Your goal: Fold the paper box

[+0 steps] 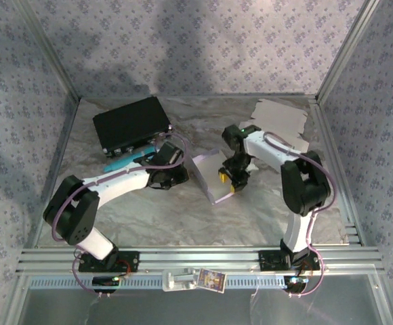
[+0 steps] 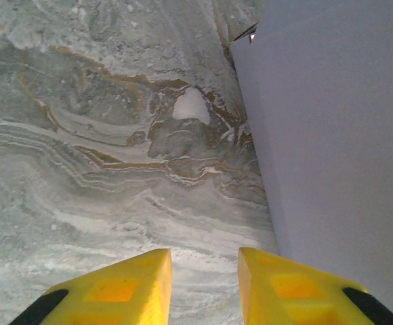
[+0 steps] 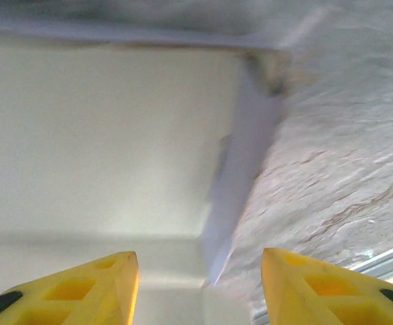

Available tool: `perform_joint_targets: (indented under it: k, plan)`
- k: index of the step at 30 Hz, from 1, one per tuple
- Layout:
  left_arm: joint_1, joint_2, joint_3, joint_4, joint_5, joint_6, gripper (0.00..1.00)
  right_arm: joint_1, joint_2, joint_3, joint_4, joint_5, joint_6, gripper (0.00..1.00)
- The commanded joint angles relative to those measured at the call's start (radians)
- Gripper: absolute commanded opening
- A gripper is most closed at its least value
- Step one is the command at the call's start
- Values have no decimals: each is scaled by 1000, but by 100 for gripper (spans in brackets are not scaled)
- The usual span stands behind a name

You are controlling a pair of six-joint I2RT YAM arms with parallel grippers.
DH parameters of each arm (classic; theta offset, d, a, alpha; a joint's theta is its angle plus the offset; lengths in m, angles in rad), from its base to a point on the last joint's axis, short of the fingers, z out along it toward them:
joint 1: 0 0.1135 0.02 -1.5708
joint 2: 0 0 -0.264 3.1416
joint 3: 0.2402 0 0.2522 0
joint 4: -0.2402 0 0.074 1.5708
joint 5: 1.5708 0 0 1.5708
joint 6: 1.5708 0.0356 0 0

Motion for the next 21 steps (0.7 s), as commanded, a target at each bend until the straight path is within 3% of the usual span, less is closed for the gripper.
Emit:
perform_joint_targets:
  k: [1, 7, 10, 12, 21]
  plan:
    - [1, 17, 31, 28, 21, -22, 33, -15, -56, 103, -39, 22, -229, 51]
    - [15, 14, 47, 47, 23, -35, 35, 37, -142, 199, 43, 8, -692, 48]
    - [32, 14, 36, 94, 53, -53, 37, 84, -213, 200, 115, -64, -826, 48]
    - [47, 17, 23, 133, 78, -74, 38, 115, -235, 208, 123, -102, -888, 49]
    - [67, 41, 35, 166, 107, -95, 40, 253, -143, 334, 15, -1, -1020, 48]
